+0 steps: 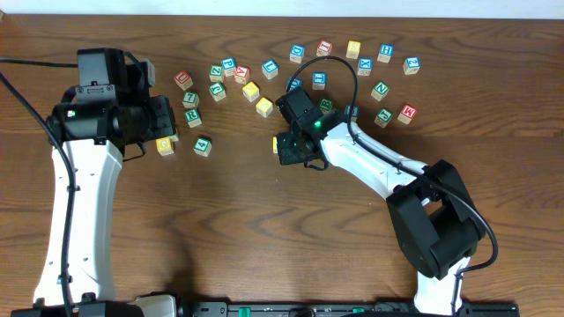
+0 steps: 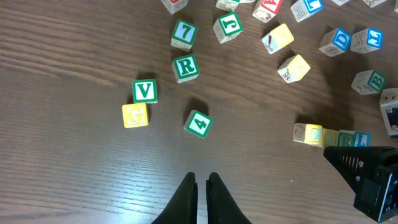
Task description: Spell out CORL
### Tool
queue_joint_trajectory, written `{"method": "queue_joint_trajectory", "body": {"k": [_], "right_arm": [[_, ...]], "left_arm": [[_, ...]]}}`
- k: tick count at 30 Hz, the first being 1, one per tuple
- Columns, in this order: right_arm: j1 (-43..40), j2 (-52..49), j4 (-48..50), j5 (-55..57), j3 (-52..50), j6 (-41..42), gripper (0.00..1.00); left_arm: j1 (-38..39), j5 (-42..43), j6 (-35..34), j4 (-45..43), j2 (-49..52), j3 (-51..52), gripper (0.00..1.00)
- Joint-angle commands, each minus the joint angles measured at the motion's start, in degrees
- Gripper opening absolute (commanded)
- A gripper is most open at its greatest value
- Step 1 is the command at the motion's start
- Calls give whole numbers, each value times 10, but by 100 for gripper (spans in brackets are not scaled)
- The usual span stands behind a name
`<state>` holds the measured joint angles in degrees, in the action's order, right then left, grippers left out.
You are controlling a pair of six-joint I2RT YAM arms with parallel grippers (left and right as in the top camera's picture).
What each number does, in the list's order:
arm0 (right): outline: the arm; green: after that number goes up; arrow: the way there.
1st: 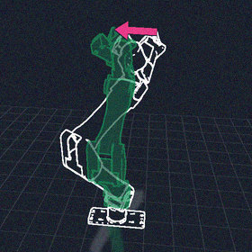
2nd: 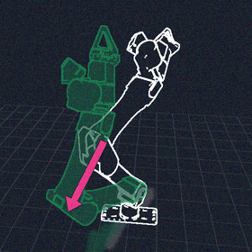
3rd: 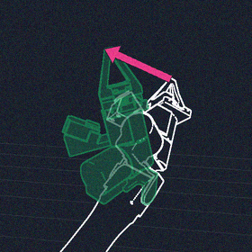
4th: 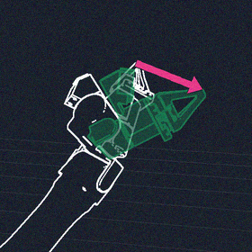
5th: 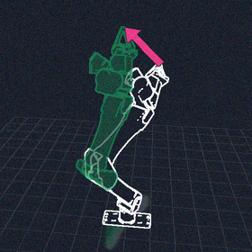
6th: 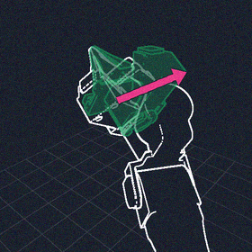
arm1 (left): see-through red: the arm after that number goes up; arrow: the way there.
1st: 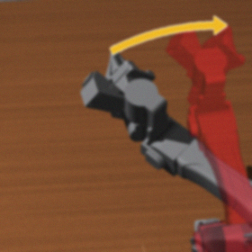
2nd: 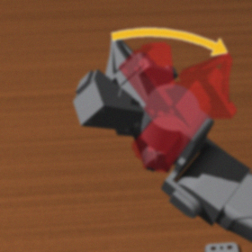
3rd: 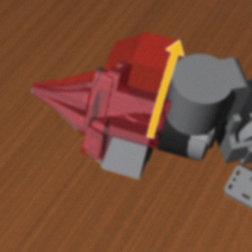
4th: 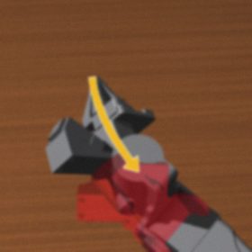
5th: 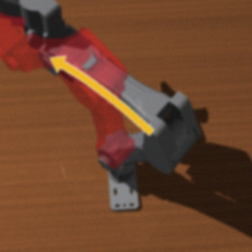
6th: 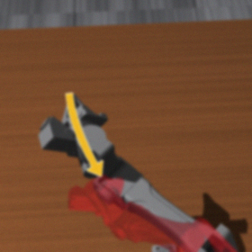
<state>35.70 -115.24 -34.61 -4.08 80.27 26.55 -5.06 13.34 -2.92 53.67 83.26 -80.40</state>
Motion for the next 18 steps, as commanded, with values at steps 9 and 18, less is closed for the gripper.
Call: {"method": "queue_joint_trajectory", "body": {"k": [9,18], "right_arm": [[-4,-12,5,8,-2,4,1],[-4,-12,6,8,-2,4,1]], "left_arm": [[-1,-3,5,1,6,-4,8],[-1,-3,5,1,6,-4,8]]}}
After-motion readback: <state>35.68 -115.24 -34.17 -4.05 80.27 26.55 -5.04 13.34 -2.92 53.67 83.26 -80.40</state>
